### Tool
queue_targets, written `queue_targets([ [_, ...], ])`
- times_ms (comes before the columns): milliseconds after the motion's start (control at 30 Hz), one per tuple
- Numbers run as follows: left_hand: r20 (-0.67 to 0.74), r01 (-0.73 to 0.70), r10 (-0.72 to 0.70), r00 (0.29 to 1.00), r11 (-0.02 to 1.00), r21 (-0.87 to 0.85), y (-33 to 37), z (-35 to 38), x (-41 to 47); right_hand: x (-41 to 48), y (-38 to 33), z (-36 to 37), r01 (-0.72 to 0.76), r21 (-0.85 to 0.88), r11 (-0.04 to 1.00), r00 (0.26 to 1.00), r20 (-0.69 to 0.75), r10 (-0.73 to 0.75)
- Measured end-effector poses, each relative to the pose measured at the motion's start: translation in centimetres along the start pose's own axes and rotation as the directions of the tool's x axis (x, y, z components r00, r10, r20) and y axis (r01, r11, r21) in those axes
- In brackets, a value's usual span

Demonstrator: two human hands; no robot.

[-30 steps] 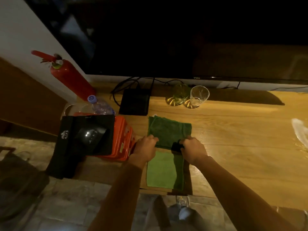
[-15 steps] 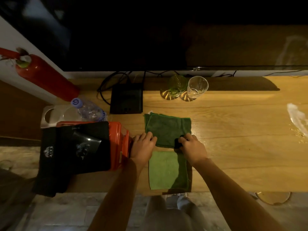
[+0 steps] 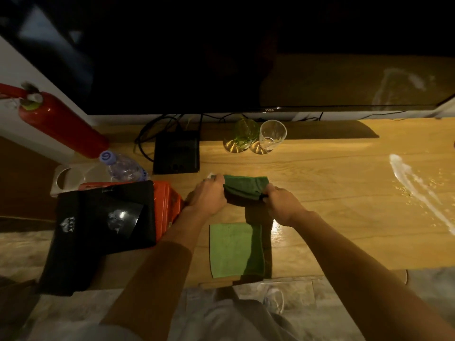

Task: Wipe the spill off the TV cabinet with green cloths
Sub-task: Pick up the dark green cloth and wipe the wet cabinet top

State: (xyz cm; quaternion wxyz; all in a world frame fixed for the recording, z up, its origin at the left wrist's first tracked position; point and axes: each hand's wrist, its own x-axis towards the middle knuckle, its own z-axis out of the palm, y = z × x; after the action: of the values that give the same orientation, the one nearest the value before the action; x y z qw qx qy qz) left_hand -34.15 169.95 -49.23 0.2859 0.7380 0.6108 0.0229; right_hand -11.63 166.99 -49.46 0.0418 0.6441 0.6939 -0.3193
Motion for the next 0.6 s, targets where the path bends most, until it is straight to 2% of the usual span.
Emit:
queue_targets([
  [133, 0.085, -0.082, 0.088, 0.993, 0.994, -0.071, 3.3, -3.5, 1.3, -2.5, 0.8, -3.8, 0.032, 0.042, 0.999, 0.989, -0.149, -0.025],
  [267, 0.06, -0.16, 0.162, 0.985, 0.986, -0.041, 7.6, -4.8, 1.8, -6.2, 3.0, -6.8, 0.037, 0.023, 0.999, 0.975, -0.221, -0.031],
  [467, 0.201, -0.337, 0.318, 0.927, 0.939, 0.072, 15.7, -3.5, 0.4, -13.0, 8.4, -9.7, -0.005, -0.028, 1.0, 0.958, -0.285, -0.003],
  [600, 0.206, -0.409, 0.392, 0.897, 0.911, 0.048, 22.3, -1.6, -1.4, -18.1, 12.1, -11.1, -0.05, 0.008, 0.999, 0.925, -0.376, 0.05],
])
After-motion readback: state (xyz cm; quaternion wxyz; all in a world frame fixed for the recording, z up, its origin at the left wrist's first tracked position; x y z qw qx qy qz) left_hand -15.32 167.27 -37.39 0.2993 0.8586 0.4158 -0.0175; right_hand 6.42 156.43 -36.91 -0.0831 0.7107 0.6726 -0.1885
